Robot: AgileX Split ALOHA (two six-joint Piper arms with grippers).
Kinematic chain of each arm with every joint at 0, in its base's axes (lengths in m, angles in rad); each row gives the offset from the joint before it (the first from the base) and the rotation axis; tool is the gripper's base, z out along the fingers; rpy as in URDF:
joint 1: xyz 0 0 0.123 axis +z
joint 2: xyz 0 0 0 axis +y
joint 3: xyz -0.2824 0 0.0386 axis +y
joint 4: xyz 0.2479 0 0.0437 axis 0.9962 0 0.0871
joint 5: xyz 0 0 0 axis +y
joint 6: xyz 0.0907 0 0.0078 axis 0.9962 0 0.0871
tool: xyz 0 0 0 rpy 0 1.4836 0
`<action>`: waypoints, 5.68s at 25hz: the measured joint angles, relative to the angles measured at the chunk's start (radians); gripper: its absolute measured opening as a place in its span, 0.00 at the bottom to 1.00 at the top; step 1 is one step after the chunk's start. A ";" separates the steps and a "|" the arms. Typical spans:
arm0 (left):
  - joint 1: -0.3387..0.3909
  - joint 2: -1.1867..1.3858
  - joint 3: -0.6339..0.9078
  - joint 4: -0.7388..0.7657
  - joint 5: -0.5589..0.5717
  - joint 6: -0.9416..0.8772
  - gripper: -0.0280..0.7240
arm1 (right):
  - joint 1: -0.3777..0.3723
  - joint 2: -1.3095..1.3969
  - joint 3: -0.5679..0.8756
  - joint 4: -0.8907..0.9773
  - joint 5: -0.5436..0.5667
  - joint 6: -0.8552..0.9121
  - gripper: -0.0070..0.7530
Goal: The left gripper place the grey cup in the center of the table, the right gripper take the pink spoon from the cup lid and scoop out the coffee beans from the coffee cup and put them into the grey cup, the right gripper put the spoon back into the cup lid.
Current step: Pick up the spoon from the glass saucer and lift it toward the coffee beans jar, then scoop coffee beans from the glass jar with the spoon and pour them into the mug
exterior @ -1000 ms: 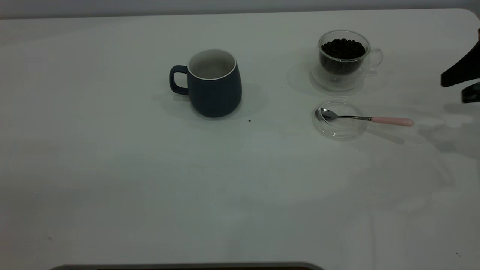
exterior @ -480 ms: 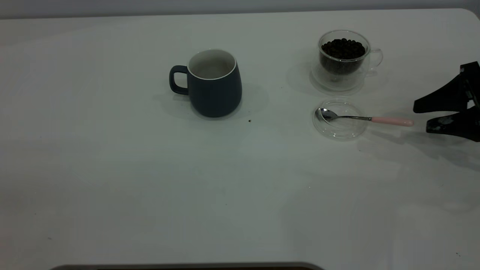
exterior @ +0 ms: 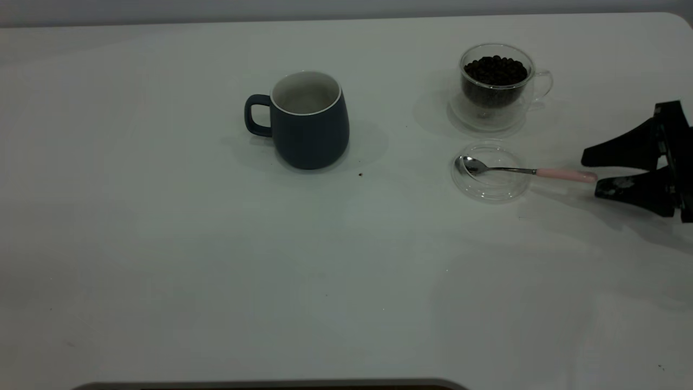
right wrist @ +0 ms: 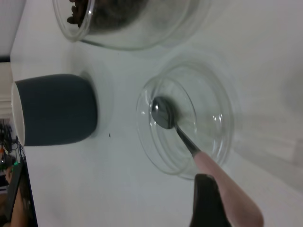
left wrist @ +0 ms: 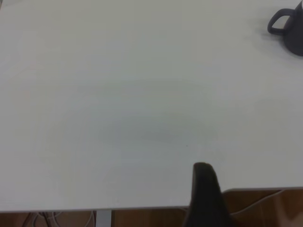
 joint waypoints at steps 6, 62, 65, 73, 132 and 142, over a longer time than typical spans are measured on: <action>0.000 0.000 0.000 0.000 0.000 0.000 0.79 | 0.051 0.018 0.000 0.044 0.030 -0.016 0.71; 0.000 0.000 0.000 0.000 0.000 0.000 0.79 | 0.372 -0.460 -0.147 -0.240 -0.075 0.296 0.14; 0.000 0.000 0.000 0.000 0.000 0.000 0.79 | 0.324 -0.455 -0.168 -0.250 -0.076 0.305 0.14; 0.000 0.000 0.000 0.000 0.000 0.000 0.79 | 0.110 -0.293 -0.288 -0.290 -0.095 0.333 0.14; 0.000 0.000 0.000 0.000 0.001 0.000 0.79 | 0.031 -0.141 -0.395 -0.343 0.085 0.576 0.14; 0.000 0.000 0.000 0.000 0.001 0.000 0.79 | 0.000 -0.141 -0.395 -0.330 0.184 0.611 0.14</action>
